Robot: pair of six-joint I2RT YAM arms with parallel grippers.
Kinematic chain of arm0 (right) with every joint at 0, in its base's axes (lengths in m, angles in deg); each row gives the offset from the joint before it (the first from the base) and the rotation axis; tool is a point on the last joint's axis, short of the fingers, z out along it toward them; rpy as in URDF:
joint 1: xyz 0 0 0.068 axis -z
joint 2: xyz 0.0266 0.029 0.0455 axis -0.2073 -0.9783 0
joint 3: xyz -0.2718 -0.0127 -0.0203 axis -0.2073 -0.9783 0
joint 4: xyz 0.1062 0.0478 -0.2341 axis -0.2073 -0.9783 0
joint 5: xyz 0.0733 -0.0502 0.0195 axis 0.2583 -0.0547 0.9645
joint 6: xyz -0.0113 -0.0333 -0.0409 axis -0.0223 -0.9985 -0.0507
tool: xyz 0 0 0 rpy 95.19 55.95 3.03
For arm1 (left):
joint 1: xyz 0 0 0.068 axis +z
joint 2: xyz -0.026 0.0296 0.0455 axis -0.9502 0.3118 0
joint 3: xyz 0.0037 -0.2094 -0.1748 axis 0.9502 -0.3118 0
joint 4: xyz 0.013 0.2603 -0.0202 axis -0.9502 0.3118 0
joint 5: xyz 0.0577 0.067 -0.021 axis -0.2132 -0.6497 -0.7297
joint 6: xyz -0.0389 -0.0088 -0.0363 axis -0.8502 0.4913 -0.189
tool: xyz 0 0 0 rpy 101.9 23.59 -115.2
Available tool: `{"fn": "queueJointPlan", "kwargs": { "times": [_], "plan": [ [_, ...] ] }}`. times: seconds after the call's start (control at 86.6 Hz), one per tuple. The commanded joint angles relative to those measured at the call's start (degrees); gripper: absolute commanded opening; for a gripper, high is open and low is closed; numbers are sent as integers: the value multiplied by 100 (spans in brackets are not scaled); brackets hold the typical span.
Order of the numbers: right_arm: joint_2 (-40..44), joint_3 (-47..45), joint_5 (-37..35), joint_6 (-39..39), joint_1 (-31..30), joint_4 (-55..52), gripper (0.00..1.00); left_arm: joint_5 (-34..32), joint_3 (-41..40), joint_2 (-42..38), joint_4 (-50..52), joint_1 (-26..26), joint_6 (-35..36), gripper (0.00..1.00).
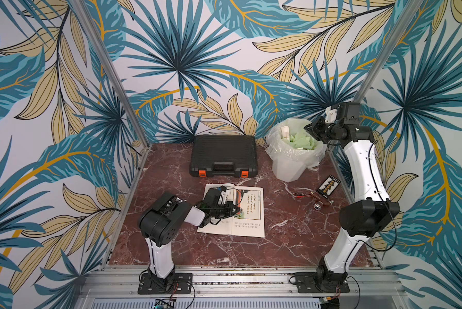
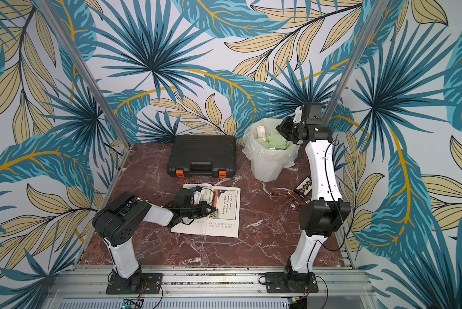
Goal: Peel off the used sticky note
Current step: Place the note in the trash bin.
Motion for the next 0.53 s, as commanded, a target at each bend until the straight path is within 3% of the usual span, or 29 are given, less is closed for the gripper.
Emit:
{"fn": "queueJointPlan", "kwargs": {
  "times": [0.0, 0.231, 0.52],
  "plan": [
    [-48, 256, -254, -321, 34, -614, 26, -914, -298, 589, 1162, 45, 293, 0],
    [65, 396, -340, -447, 78, -748, 42, -913, -307, 583, 1162, 45, 279, 0],
    [399, 588, -100, -588, 88, -1038, 45, -914, -298, 501, 1222, 43, 273, 0]
  ]
}}
